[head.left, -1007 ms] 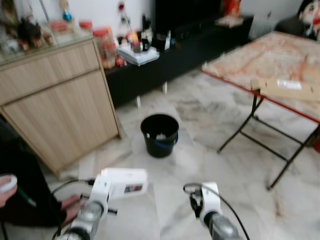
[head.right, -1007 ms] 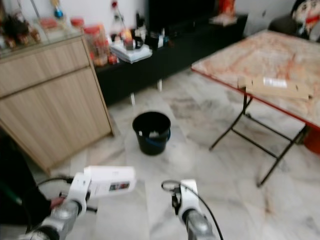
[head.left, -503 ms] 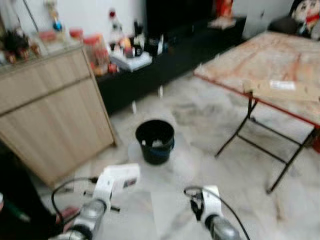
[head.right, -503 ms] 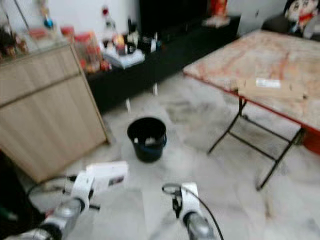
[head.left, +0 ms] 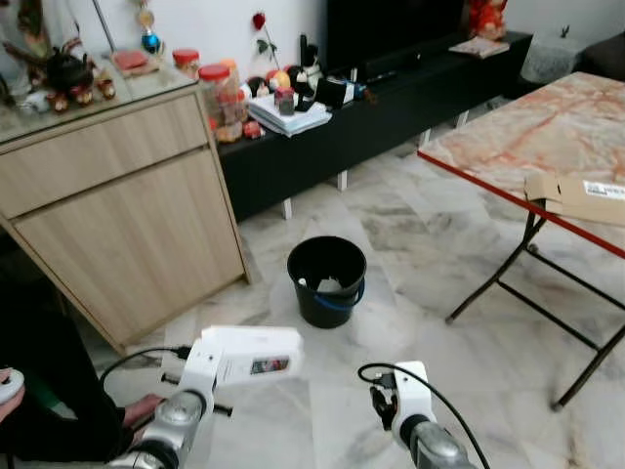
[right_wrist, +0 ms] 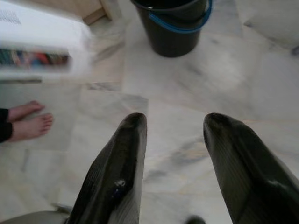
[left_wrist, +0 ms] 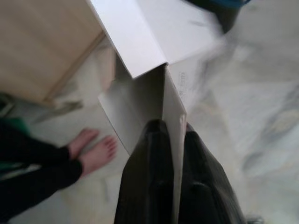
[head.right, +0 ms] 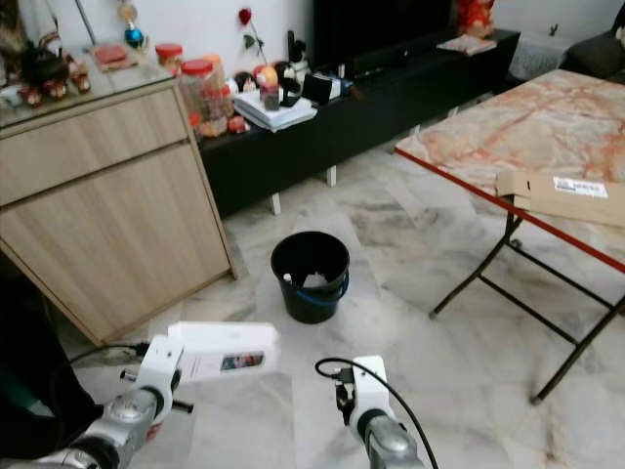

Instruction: Picking trash to rubbish bin

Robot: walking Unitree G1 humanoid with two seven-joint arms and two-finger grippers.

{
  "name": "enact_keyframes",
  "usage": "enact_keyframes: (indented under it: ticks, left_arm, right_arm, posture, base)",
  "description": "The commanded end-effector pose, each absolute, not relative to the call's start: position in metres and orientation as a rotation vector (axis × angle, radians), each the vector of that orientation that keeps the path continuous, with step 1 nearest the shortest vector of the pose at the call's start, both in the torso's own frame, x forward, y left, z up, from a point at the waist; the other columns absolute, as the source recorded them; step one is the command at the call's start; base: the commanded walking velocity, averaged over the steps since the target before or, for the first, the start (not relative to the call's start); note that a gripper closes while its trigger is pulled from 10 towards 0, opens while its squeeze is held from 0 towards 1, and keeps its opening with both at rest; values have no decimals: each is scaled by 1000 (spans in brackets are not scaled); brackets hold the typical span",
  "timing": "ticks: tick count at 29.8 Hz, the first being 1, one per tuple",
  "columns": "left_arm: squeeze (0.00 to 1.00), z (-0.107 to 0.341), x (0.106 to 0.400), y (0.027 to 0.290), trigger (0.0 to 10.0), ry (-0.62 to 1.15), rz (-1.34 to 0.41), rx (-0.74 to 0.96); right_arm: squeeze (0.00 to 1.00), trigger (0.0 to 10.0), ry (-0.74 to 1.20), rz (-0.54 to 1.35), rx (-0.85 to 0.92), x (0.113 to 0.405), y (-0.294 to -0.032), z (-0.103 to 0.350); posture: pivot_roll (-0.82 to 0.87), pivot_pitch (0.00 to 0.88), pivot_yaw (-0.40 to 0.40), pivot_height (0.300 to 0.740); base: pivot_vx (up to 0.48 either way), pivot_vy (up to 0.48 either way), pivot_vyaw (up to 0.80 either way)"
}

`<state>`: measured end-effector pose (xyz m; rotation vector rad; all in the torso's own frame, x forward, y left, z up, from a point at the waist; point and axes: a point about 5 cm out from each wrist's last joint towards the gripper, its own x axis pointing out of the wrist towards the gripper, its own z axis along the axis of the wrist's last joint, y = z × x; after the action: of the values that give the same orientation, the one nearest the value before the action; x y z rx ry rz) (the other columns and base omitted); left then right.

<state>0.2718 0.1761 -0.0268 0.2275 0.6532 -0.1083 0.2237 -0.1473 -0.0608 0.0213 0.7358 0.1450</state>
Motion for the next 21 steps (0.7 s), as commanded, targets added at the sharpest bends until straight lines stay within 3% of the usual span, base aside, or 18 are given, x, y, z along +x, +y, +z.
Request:
enact_keyframes:
  ticks: [1,6,21]
  left_arm:
    - [0,-28,270,179,10000,659,-105,233]
    - [0,-27,271,178,10000,658,-110,235]
    - [0,-27,272,177,10000,656,-113,233]
  right_arm:
    - [0,10000,720,149,11,227,-147,-58]
    - [0,10000,717,150,15,228,-147,-58]
    - [0,10000,717,145,28,228,-148,-58]
  posture:
    - [169,11,49,740]
    - [175,22,48,740]
    - [177,33,42,740]
  base:
    - [337,0,800]
    - [336,0,749]
    - [338,0,0]
